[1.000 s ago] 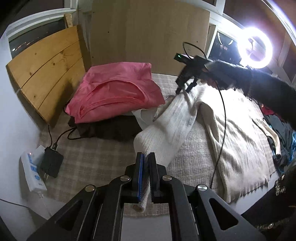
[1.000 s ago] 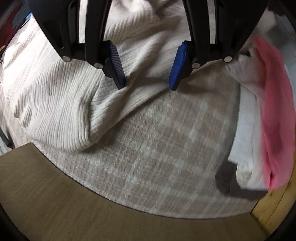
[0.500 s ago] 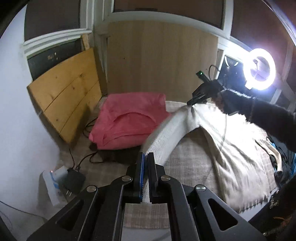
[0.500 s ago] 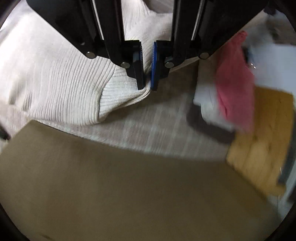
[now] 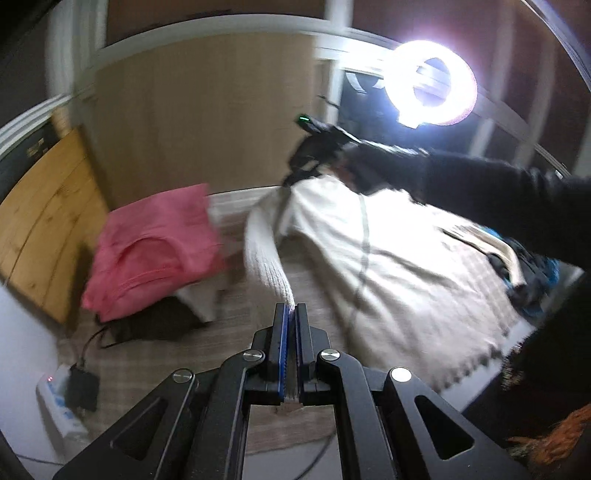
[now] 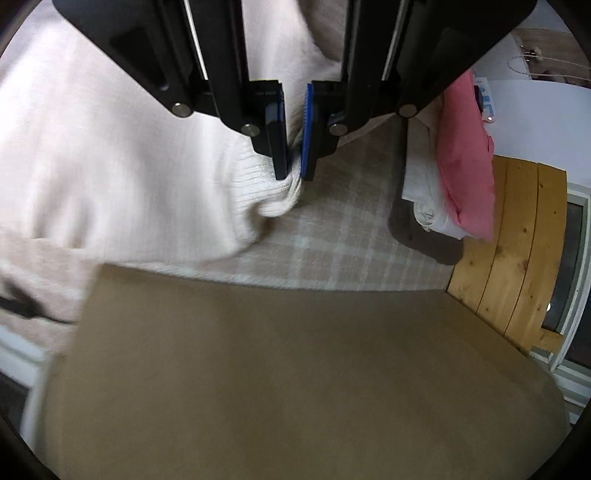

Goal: Fold clothes

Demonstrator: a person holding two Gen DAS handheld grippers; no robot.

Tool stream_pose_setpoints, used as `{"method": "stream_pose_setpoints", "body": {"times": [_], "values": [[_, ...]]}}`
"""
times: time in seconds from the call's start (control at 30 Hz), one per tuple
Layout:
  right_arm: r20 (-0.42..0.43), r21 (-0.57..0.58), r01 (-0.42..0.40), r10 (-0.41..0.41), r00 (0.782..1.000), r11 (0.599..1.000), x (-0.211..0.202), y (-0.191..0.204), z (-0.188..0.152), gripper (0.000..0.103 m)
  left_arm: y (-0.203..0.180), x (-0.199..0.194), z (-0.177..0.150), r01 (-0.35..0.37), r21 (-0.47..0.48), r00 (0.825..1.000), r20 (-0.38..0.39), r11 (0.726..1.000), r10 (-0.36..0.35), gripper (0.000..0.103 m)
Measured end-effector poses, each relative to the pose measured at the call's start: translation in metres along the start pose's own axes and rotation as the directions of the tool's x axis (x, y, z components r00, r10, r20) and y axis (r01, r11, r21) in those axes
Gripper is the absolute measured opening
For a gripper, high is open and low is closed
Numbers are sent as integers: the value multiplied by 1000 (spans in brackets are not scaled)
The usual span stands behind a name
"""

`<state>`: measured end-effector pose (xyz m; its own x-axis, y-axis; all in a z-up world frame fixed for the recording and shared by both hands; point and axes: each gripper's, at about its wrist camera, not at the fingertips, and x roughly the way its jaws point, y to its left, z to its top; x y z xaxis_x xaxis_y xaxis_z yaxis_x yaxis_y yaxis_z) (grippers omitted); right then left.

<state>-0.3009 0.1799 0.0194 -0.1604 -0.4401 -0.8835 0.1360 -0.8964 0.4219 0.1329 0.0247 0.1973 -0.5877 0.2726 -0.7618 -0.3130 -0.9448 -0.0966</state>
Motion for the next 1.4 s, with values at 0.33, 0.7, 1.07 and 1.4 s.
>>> {"method": "stream_pose_setpoints", "body": {"times": [0.33, 0.7, 1.07, 1.4], "values": [[5, -32, 136, -136, 991, 990, -125, -73, -107, 29, -94, 44, -76, 161, 133, 945, -307, 978, -114, 37], [112, -299, 185, -158, 981, 936, -180, -25, -266, 30, -55, 102, -102, 180, -142, 956, -210, 974, -207, 37], [153, -638, 373, -364, 919, 674, -46, 49, -165, 30, -82, 145, -111, 93, -121, 969, -215, 988, -118, 8], [84, -833, 350, -527, 846, 428, 30, 48, -154, 30, -79, 113, -104, 203, -255, 966, -108, 945, -237, 5]]}}
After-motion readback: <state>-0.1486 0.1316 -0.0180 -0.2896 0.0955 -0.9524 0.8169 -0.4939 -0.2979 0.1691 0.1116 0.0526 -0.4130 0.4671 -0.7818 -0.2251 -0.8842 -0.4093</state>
